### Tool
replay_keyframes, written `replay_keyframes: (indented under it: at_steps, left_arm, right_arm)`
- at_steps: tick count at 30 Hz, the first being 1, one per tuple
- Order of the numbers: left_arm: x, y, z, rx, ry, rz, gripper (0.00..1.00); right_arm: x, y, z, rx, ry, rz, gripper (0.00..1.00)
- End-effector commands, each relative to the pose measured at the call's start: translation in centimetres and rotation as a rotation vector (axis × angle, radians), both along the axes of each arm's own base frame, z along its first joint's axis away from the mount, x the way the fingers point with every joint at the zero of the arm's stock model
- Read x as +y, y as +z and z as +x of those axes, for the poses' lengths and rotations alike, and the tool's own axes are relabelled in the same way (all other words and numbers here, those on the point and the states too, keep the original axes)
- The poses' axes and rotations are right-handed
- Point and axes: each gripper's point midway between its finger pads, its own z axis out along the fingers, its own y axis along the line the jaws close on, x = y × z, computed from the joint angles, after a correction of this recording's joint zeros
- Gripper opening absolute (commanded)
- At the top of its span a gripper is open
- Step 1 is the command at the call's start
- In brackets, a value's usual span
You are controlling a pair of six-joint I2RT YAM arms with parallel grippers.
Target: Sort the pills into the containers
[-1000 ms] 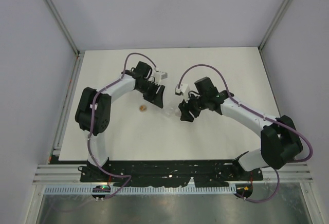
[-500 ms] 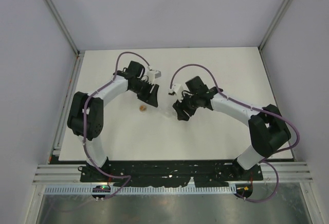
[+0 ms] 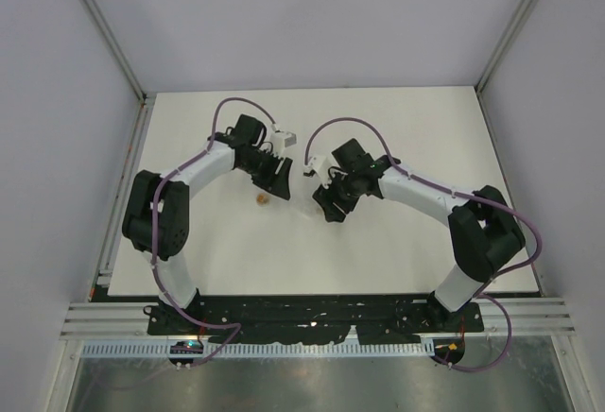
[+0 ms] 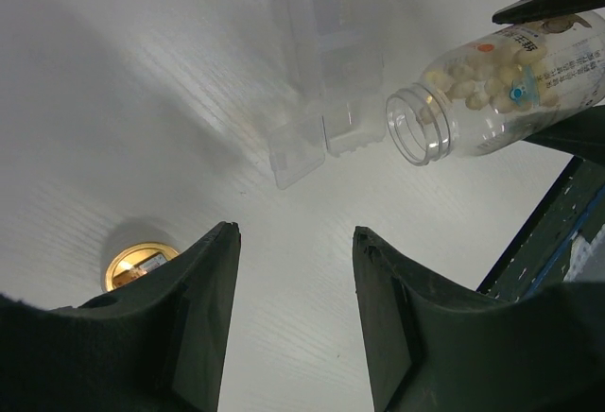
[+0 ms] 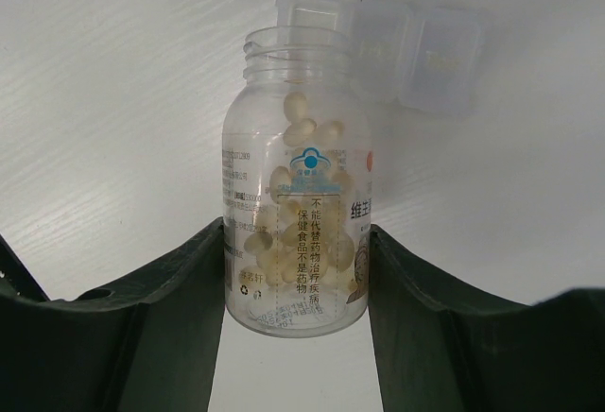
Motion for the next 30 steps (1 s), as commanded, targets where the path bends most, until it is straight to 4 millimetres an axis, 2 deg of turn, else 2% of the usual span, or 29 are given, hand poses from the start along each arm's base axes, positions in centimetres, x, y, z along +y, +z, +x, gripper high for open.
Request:
replay_keyframes:
  at_steps: [1, 30]
  left_arm:
    - [-0.21, 2.14, 0.72, -0.083, -0.001, -0.035, 0.54]
    - [0.04, 2.11, 0.21, -0.084, 0.007, -0.034, 0.55]
  right_arm:
    - [0.8, 1.24, 0.74, -0.027, 0.005, -0.005, 0.06]
    - [0.87, 0.43, 0.09, 0.009, 0.019, -0.075, 0.06]
